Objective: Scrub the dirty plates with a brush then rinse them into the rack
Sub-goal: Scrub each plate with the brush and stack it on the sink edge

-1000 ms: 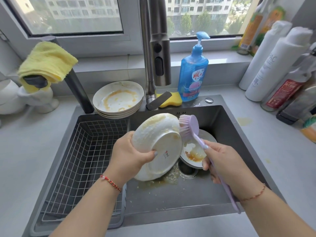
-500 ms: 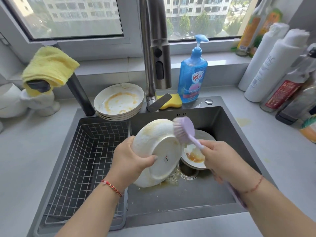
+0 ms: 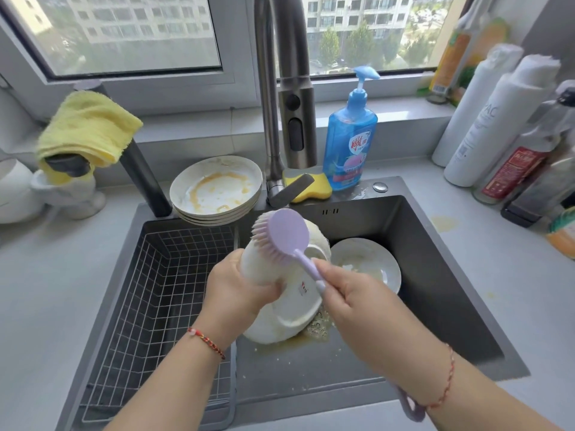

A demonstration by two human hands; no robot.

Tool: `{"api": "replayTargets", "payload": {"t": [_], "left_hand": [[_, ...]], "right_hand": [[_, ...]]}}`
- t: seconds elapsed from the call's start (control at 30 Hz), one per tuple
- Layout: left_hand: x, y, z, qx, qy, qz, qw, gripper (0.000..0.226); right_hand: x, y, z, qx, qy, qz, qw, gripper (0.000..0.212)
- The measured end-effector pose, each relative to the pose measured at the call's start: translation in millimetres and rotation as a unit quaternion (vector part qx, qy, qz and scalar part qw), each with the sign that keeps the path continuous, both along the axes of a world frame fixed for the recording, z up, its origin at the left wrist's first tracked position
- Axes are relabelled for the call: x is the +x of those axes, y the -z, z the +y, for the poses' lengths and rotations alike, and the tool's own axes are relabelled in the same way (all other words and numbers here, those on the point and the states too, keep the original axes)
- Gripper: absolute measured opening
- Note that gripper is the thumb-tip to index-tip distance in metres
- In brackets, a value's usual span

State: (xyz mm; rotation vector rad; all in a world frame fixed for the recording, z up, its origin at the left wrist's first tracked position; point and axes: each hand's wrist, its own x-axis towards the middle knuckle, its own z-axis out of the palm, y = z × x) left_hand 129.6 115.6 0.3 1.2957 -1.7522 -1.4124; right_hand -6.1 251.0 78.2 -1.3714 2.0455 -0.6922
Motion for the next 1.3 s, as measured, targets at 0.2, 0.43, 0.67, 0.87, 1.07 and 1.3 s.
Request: {"api": "replayTargets", "payload": {"t": [0.2, 0.43, 0.67, 0.87, 1.07, 1.3], "left_hand": [[14, 2, -7, 0.082, -0.027, 0.109, 0.99, 0.065], [11, 4, -8, 0.201, -0.061, 0.206, 0.956, 0.072], [4, 2, -12, 0.197, -0.081, 0.212, 0.954, 0.065], [6, 4, -9, 0.188, -0.084, 0.196, 0.959, 0.064], [0, 1, -9, 0.178, -0.067, 0.188, 0.964, 0.068], [5, 0, -25, 0.156, -0.113, 0.216, 0.957, 0.054]], "right_hand": [[-48, 24, 1, 0.095, 0.17, -0.082, 0.977, 0.037], [-34, 35, 11, 0.008, 0.116, 0.05, 0.992, 0.041], [-11, 35, 21, 0.044, -0.008, 0.071, 0.996, 0.053], [-30, 34, 17, 0.082, 0.022, 0.106, 0.991, 0.044], [-35, 34, -1, 0.052, 0.038, 0.174, 0.983, 0.043], [-18, 31, 24, 0.102, -0.02, 0.121, 0.987, 0.039]]}}
